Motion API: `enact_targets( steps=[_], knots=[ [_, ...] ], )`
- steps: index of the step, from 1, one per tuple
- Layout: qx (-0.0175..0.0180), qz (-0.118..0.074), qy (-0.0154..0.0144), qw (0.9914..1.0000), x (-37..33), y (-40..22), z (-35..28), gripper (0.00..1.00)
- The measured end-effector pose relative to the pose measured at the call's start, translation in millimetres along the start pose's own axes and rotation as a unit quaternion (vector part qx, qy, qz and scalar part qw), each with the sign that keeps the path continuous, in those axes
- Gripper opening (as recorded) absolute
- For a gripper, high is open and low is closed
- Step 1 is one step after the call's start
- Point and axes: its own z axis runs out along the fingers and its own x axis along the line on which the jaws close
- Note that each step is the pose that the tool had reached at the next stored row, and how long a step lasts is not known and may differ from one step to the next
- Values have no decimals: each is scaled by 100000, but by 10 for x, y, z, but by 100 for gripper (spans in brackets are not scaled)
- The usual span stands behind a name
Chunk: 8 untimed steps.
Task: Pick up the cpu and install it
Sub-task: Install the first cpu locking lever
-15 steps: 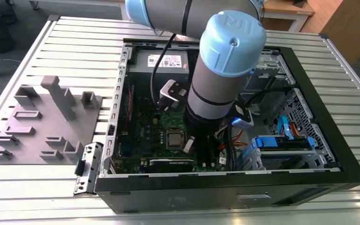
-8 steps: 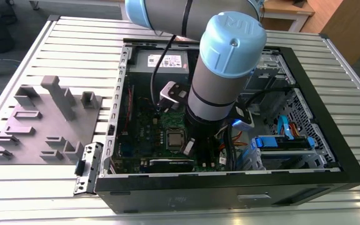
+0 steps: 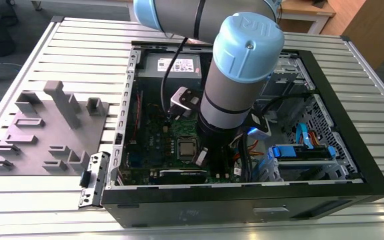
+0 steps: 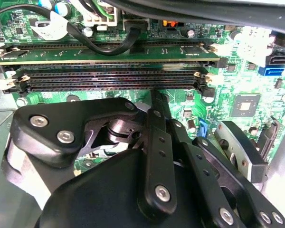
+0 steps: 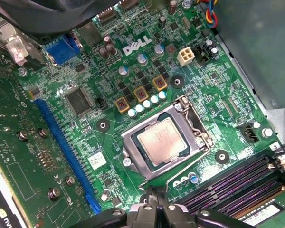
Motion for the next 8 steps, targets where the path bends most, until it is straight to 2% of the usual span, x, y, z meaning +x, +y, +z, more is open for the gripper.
enact_targets(
  steps=[8],
  knots=[
    [540, 21, 917, 99994, 1, 1, 6, 11]
  ],
)
